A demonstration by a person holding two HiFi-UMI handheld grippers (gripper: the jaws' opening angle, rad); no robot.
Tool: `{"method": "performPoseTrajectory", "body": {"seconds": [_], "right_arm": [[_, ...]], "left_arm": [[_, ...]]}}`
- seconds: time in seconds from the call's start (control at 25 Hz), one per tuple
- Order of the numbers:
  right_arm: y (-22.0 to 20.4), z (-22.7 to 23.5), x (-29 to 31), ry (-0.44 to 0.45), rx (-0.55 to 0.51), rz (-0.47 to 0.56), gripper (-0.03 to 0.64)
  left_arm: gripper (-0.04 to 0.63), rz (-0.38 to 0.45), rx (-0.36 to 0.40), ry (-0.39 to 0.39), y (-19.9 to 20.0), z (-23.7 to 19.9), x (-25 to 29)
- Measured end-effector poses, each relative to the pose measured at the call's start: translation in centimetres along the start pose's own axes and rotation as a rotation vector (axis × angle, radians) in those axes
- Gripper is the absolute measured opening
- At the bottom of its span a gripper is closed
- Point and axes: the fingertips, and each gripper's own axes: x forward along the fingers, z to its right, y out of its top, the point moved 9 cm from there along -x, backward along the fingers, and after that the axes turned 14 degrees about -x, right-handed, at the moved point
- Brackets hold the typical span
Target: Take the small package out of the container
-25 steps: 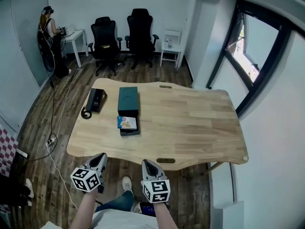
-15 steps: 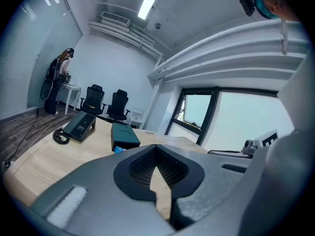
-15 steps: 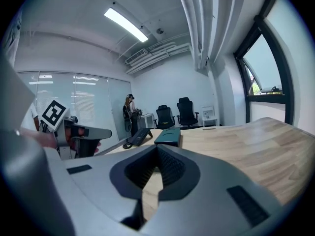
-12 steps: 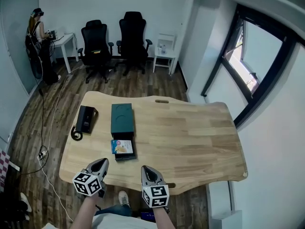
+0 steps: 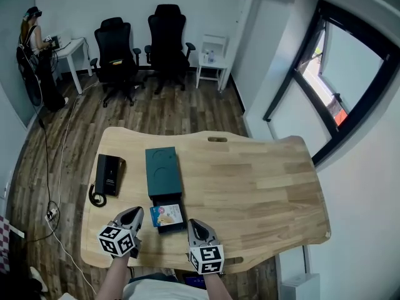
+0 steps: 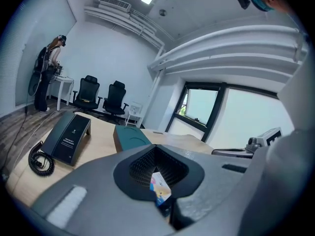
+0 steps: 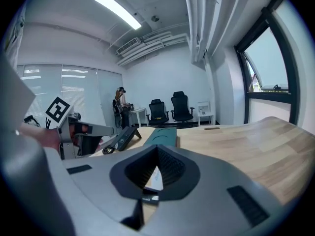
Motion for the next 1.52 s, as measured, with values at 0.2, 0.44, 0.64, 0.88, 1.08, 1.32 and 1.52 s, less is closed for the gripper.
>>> {"method": "performPoseTrajectory", "body": {"seconds": [0.2, 0.44, 0.64, 0.88, 1.08, 1.32, 1.52], "right_arm": [[0.8, -0.1, 1.9, -0.011, -0.008, 0.007, 0.003], [1.0, 0.6, 2.5, -0.026, -0.024, 0.001, 0.003], [1.0, 1.3, 2.9, -0.035, -0.017, 0.012, 0.003], [1.2, 1.7, 2.9, -0.017, -0.007, 0.034, 0.003], [0.1, 2.1, 2.9, -0.026, 0.015, 0.018, 0.003], [-0.9, 1.4, 3.3, 0.002, 0.027, 0.012, 0.003], [-1.7, 1.1, 3.4, 0.009, 0.037, -0.022, 0.005]], "left_arm": [[0.001, 0.002, -0.037, 0.008, 1.4, -2.7, 1.2], [0.001, 0.003, -0.040, -0.026, 1.9, -2.7, 2.8], [0.000, 0.014, -0.025, -0.034, 2.6, -2.6, 3.6], [0.001, 0.011, -0.027, -0.024, 2.5, -2.4, 3.6], [0.000, -0.043, -0.010, -0.028, 1.1, -2.5, 3.8], [0.000, -0.108, -0.009, -0.009, -1.2, -3.2, 3.7], [0.001, -0.141, -0.036, 0.031, -2.4, -4.1, 3.6]]}}
